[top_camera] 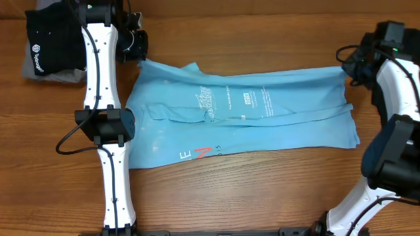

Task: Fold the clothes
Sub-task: 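Fold the top edge down toward the bottom edge with both grippers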

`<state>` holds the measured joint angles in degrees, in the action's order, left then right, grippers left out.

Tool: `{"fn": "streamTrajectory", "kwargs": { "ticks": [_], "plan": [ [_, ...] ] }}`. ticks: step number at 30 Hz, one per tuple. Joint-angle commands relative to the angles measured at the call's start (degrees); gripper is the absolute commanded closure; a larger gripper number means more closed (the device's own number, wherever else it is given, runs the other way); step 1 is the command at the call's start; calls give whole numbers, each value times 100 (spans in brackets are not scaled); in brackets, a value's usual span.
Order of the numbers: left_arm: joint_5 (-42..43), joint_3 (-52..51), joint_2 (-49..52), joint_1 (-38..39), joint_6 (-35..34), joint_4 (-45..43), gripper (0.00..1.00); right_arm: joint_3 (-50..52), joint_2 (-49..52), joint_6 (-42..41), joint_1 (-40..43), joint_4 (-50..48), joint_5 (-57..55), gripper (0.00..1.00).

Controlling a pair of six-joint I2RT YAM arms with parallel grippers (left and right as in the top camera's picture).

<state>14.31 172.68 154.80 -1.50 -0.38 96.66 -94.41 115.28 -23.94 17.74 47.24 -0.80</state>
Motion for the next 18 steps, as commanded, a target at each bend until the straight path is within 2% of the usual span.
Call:
{"fn": "streamTrajectory", "kwargs": {
  "ticks": [1, 9, 18],
  "plan": [
    [227, 160, -275, 24, -98, 17, 96, -136, -387, -136, 197, 181, -44, 96],
    [227, -304, -1047, 223, -160, 17, 96, -136, -568, 33, 221, 793, -15, 96],
    [-96, -2896, -2544, 341, -157, 17, 96, -136, -575, 37, 221, 1143, 9, 96]
  ]
}}
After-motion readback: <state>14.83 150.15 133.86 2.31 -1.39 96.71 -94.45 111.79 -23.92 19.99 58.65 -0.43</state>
